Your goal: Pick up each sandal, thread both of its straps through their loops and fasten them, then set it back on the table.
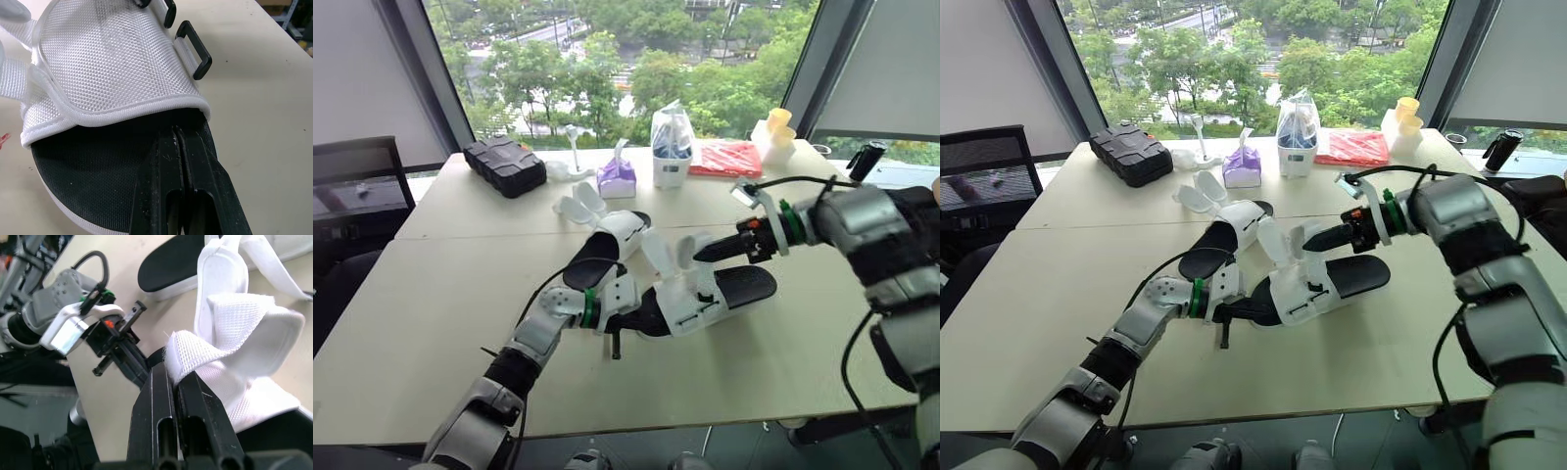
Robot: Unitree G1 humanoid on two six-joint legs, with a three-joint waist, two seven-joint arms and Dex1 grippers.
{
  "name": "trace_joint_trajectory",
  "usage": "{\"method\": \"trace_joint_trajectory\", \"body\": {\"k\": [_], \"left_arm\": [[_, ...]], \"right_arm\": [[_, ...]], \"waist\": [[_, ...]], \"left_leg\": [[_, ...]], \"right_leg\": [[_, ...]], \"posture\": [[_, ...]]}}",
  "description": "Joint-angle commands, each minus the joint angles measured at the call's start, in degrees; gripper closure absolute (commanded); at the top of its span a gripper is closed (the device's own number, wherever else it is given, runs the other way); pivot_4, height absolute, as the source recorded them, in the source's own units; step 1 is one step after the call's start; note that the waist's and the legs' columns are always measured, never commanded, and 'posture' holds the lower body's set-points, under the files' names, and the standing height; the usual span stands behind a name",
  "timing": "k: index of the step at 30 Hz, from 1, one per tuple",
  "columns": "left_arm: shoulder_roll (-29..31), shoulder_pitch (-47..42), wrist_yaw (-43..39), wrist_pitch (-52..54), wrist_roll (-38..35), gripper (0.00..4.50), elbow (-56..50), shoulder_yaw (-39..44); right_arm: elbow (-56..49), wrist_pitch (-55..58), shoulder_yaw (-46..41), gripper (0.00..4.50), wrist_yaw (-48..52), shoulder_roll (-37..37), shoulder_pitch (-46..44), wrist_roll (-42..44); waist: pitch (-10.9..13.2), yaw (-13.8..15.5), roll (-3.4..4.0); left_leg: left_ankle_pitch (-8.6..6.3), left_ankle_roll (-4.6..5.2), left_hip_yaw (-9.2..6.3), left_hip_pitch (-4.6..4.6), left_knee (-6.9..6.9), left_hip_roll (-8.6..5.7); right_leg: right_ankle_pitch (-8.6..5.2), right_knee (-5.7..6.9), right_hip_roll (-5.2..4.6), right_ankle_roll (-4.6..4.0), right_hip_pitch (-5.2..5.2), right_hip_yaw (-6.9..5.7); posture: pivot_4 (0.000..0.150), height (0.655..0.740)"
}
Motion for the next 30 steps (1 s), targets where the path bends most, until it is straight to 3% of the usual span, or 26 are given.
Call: {"method": "trace_joint_trajectory", "body": {"k": [1, 6, 16, 30], "left_arm": [[0.45, 0.97, 0.50, 0.55, 2.67, 4.50, 1.47, -1.78], [0.65, 1.73, 0.83, 0.59, 2.73, 4.50, 0.54, -1.95], [1.18, 3.30, 0.87, 1.26, 2.57, 4.50, -1.45, -2.28], [0.85, 3.77, 1.19, 2.08, 2.21, 4.50, -2.54, -2.34]], "right_arm": [[10.09, -5.80, 0.44, 4.46, 4.63, 2.77, -5.26, -6.67], [17.02, -10.68, 1.63, 4.46, 6.70, 5.72, -6.77, -12.04], [18.14, -17.85, 2.17, 4.46, 6.70, 6.37, -4.47, -15.34], [2.26, -16.64, 3.30, 4.46, 6.70, 3.41, -0.89, -8.86]], "waist": [[0.00, 0.11, 0.00], [-0.02, 0.11, 0.03], [-0.03, 0.00, 0.07], [-0.04, 0.11, 0.09]], "left_leg": [[0.00, 0.00, 0.01, 0.00, 0.00, -0.02], [0.00, -0.03, 0.00, -0.01, 0.02, -0.03], [0.02, -0.09, 0.00, 0.00, 0.00, -0.04], [0.02, -0.10, 0.00, 0.00, 0.02, -0.04]], "right_leg": [[0.01, 0.00, 0.00, 0.00, -0.01, 0.02], [0.03, 0.07, 0.01, -0.01, -0.05, 0.04], [0.03, 0.30, 0.01, -0.02, -0.17, 0.06], [0.03, 0.36, 0.01, -0.02, -0.19, 0.07]], "posture": [[0.150, 0.7400], [0.150, 0.7400], [0.150, 0.7400], [0.150, 0.7400]]}}
